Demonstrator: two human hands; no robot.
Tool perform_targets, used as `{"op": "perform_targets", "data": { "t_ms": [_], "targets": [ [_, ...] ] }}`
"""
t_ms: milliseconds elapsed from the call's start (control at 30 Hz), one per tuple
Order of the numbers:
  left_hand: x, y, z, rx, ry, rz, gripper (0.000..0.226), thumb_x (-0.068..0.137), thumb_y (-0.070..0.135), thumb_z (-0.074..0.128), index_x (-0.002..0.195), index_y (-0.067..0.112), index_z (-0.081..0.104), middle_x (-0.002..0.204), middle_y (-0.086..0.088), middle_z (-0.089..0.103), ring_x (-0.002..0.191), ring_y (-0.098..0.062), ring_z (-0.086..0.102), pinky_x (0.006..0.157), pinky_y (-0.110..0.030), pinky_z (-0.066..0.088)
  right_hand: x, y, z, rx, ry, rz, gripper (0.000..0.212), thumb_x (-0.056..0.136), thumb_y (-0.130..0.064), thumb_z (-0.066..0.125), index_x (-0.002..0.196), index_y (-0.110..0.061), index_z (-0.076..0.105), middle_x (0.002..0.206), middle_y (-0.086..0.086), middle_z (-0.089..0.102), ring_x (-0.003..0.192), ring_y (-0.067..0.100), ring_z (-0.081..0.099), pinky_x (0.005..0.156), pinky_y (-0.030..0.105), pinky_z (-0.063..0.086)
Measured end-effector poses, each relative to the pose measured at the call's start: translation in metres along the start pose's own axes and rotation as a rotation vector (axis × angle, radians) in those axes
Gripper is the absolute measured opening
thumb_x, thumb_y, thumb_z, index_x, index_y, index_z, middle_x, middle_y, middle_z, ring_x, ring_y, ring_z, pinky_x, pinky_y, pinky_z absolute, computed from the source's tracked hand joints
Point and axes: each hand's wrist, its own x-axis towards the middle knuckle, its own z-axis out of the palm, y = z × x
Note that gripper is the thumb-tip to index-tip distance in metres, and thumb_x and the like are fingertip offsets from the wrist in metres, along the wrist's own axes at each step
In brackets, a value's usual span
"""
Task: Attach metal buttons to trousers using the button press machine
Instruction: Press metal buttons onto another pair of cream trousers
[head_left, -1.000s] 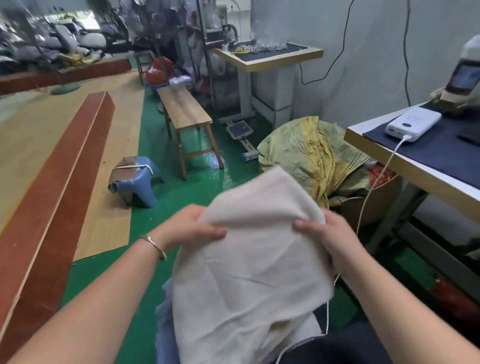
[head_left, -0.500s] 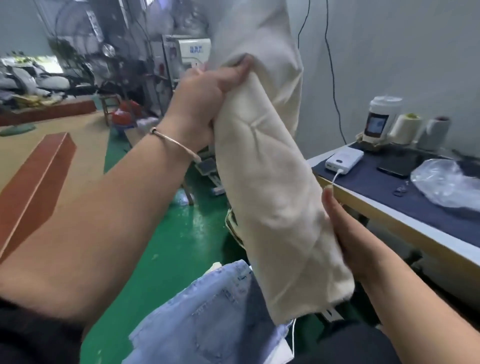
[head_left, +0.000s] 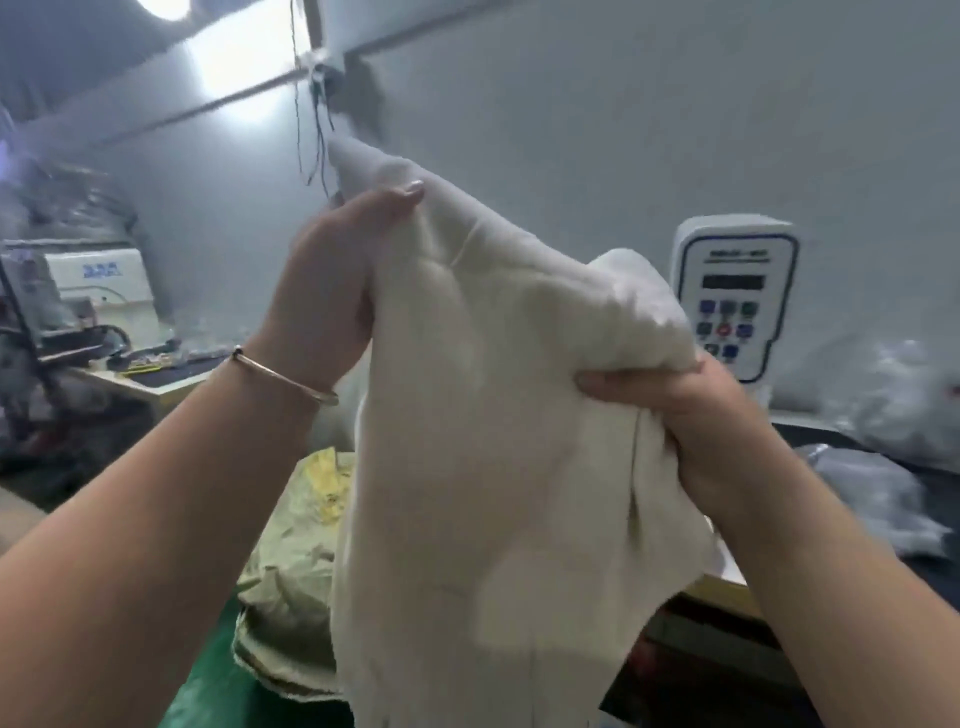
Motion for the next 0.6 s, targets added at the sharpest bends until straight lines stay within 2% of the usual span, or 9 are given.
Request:
{"op": "perform_targets", "data": {
  "t_ms": [67, 133, 200, 267, 333, 433, 500, 533, 600],
  "targets": [
    [0.008, 0.003, 0.019, 0.015, -0.047, 0.019, 0.019, 0.091, 0.028, 0.065, 0.103, 0.013, 0.063, 0.086, -0.005, 0.066, 0.082, -0.021, 0.067, 0.075, -0.032, 0.055, -0.009, -0.032, -0.008, 0.011, 0.045, -0.075, 0.044, 0.057, 0.010, 0.074, 0.100, 0.003, 0.070, 0.097, 0.023, 0.072, 0.086, 0.040, 0.070, 0.072, 0.046, 0.058],
    [0.011, 0.000, 0.037, 0.146, -0.027, -0.008, 0.026, 0.092, 0.038, 0.065, 0.104, 0.014, 0.067, 0.093, -0.005, 0.070, 0.089, -0.021, 0.069, 0.072, -0.027, 0.056, -0.020, -0.060, -0.015, -0.040, 0.079, -0.125, 0.046, 0.058, 0.007, 0.073, 0.104, 0.005, 0.067, 0.096, 0.023, 0.072, 0.084, 0.038, 0.071, 0.071, 0.044, 0.058],
    [0.008, -0.009, 0.049, 0.467, 0.071, 0.036, 0.050, 0.083, 0.054, 0.068, 0.112, 0.013, 0.060, 0.107, -0.008, 0.065, 0.101, -0.025, 0.063, 0.077, -0.028, 0.054, -0.034, -0.080, -0.022, -0.120, 0.140, -0.154, 0.049, 0.056, 0.007, 0.072, 0.105, 0.006, 0.065, 0.092, 0.021, 0.072, 0.080, 0.035, 0.071, 0.068, 0.041, 0.059],
    [-0.003, -0.018, 0.054, 0.902, 0.184, 0.154, 0.081, 0.074, 0.071, 0.066, 0.131, 0.018, 0.043, 0.128, -0.012, 0.052, 0.118, -0.029, 0.052, 0.093, -0.039, 0.045, -0.049, -0.090, -0.027, -0.164, 0.184, -0.158, 0.045, 0.054, 0.010, 0.069, 0.098, 0.002, 0.067, 0.088, 0.020, 0.072, 0.077, 0.034, 0.071, 0.067, 0.042, 0.060],
    [-0.022, -0.021, 0.061, 1.236, 0.144, 0.263, 0.078, 0.075, 0.074, 0.060, 0.135, 0.027, 0.044, 0.119, -0.013, 0.048, 0.117, -0.034, 0.048, 0.089, -0.043, 0.042, -0.062, -0.092, -0.028, -0.152, 0.212, -0.134, 0.041, 0.054, 0.013, 0.066, 0.091, -0.004, 0.069, 0.087, 0.020, 0.072, 0.077, 0.035, 0.070, 0.069, 0.044, 0.058],
    [-0.042, -0.020, 0.070, 1.504, -0.034, 0.217, 0.061, 0.079, 0.078, 0.038, 0.115, 0.036, 0.063, 0.097, -0.003, 0.050, 0.103, -0.030, 0.053, 0.073, -0.035, 0.041, -0.074, -0.095, -0.032, -0.081, 0.212, -0.080, 0.042, 0.057, 0.013, 0.063, 0.094, -0.006, 0.070, 0.092, 0.022, 0.071, 0.080, 0.036, 0.070, 0.075, 0.048, 0.057],
    [-0.049, -0.015, 0.076, 1.523, -0.182, 0.132, 0.081, 0.075, 0.087, 0.015, 0.096, 0.030, 0.069, 0.091, 0.002, 0.064, 0.094, -0.023, 0.062, 0.071, -0.034, 0.048, -0.078, -0.099, -0.035, -0.042, 0.134, -0.011, 0.046, 0.061, 0.013, 0.061, 0.105, 0.002, 0.066, 0.099, 0.025, 0.068, 0.087, 0.038, 0.068, 0.081, 0.048, 0.055],
    [-0.052, -0.011, 0.079, 1.402, -0.278, 0.054, 0.094, 0.071, 0.092, 0.009, 0.094, 0.027, 0.072, 0.088, 0.003, 0.070, 0.088, -0.021, 0.067, 0.072, -0.036, 0.053, -0.079, -0.099, -0.035, -0.027, 0.074, 0.037, 0.047, 0.062, 0.013, 0.061, 0.109, 0.006, 0.064, 0.101, 0.027, 0.066, 0.089, 0.039, 0.066, 0.083, 0.047, 0.055],
    [-0.061, -0.008, 0.091, 0.888, -0.528, -0.198, 0.107, 0.052, 0.103, 0.023, 0.094, 0.021, 0.077, 0.084, -0.003, 0.076, 0.073, -0.021, 0.073, 0.065, -0.038, 0.060, -0.077, -0.092, -0.033, -0.003, -0.009, 0.126, 0.046, 0.063, 0.010, 0.060, 0.109, 0.011, 0.061, 0.100, 0.028, 0.063, 0.088, 0.038, 0.065, 0.083, 0.045, 0.055]
  ]
}}
